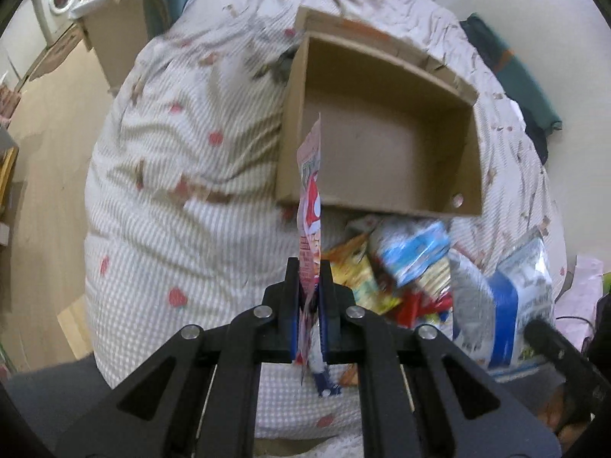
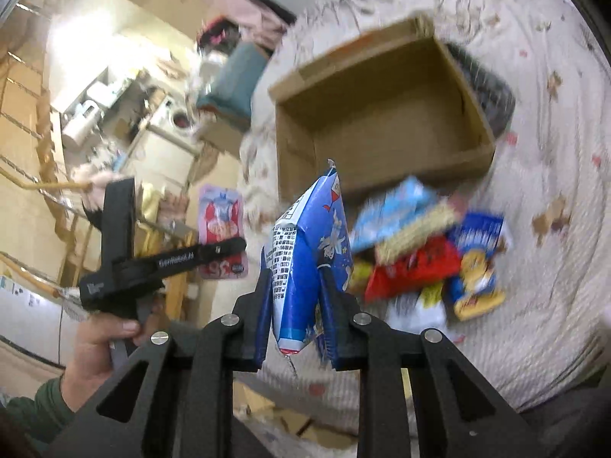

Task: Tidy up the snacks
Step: 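Lower both held packets into the cardboard box and open both grippers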

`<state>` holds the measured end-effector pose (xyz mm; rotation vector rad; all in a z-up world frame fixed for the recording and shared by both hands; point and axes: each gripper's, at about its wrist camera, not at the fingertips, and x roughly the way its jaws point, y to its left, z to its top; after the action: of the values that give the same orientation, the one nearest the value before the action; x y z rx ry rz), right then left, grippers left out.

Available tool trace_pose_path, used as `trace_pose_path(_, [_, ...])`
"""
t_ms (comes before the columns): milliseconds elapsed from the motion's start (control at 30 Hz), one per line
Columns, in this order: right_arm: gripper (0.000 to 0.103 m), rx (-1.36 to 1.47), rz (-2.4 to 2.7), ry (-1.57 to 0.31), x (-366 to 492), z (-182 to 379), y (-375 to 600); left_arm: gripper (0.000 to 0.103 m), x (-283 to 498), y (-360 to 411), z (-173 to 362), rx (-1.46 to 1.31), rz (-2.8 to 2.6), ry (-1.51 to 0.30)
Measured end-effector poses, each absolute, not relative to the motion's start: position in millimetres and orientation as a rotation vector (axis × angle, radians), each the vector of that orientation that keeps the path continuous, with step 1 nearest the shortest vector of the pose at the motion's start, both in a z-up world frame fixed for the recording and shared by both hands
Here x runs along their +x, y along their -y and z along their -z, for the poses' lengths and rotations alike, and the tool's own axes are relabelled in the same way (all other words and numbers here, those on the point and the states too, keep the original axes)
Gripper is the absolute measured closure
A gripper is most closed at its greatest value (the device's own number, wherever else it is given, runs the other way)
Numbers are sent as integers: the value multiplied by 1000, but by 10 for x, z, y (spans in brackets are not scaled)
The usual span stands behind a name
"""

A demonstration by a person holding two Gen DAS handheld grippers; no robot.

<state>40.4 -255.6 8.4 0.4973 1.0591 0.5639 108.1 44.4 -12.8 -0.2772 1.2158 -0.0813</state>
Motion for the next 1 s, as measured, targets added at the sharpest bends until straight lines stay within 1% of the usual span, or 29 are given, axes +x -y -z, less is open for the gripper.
trace_pose_path(300, [79,532,-515,-938,1016,-181,2781,97,1561,-229,-13,-224,107,-1132])
trace_pose_path(467, [79,542,-479,-918,1449,-152,2780,97,1894,-162,113,-224,101,-1136])
trace_pose_path(633, [79,543,-457,-919,1774,-37,2805,97,2057,-105,327,-241,106,-1163])
trace_pose_path(833, [79,557,-442,-937,1905,190,2817,97,2134,24,518,-175,99,-1144])
trace_pose_path(1000, [79,504,-424,-954,1928,299,2757,97,2138,41,600,-143,90,-1118])
